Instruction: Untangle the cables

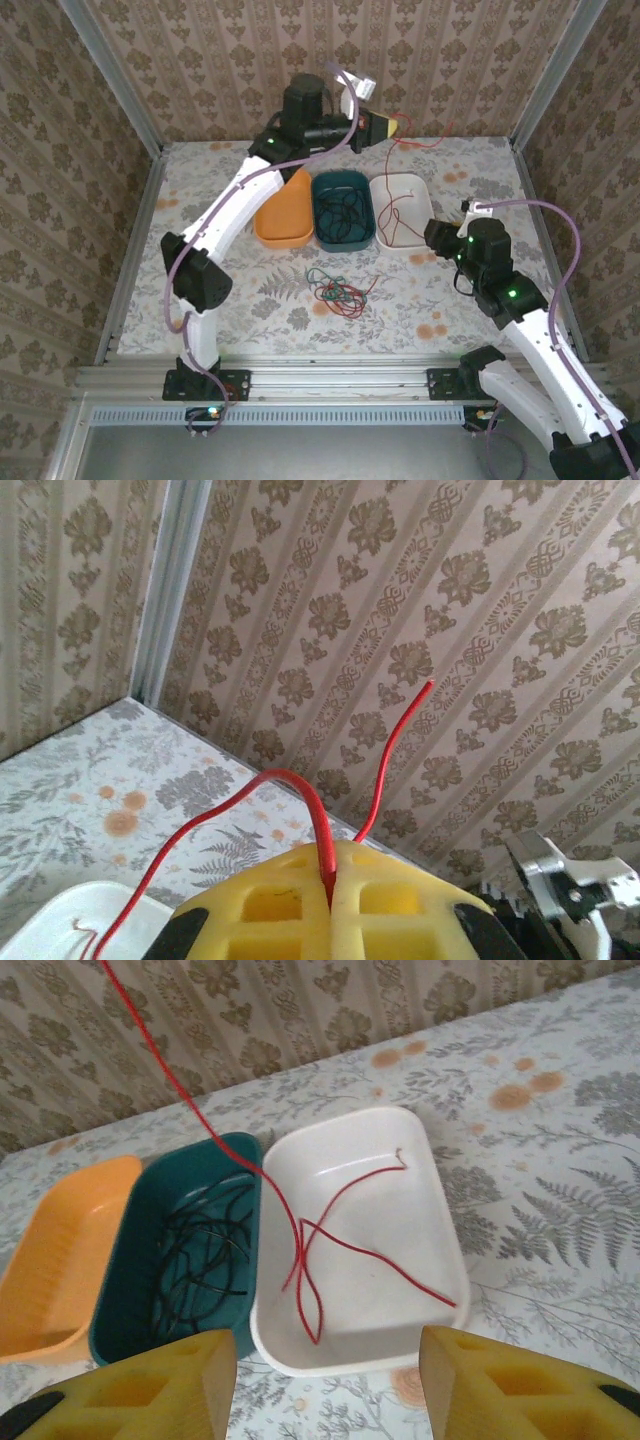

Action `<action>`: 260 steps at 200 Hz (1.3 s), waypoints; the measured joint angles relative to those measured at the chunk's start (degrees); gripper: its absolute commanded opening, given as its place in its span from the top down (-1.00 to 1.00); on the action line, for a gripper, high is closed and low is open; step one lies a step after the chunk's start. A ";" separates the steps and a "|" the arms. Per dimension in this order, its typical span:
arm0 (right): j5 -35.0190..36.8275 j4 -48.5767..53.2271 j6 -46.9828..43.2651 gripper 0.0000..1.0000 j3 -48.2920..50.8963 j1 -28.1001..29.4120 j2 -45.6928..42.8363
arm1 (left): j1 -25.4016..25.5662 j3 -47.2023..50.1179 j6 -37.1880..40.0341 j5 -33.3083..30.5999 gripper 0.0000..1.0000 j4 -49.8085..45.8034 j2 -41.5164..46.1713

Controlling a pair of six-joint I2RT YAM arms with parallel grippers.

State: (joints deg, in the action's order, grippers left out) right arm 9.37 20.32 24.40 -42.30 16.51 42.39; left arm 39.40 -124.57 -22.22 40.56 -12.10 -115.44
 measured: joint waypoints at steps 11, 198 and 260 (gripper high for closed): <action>0.13 0.98 0.00 -0.06 0.42 0.02 -0.17 | -0.02 -1.07 -0.90 0.17 1.00 0.39 -2.58; -0.74 7.19 0.00 -0.07 1.49 0.00 4.11 | 7.06 -20.22 5.49 -27.26 1.00 -35.21 -24.48; -0.76 7.21 -0.04 -0.06 1.49 -0.13 4.13 | 8.55 -20.22 5.07 -30.03 -0.72 -38.73 -24.48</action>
State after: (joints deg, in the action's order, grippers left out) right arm 8.60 27.53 24.36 -40.82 16.38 46.52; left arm 47.94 -144.79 -17.15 10.52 -50.83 -139.92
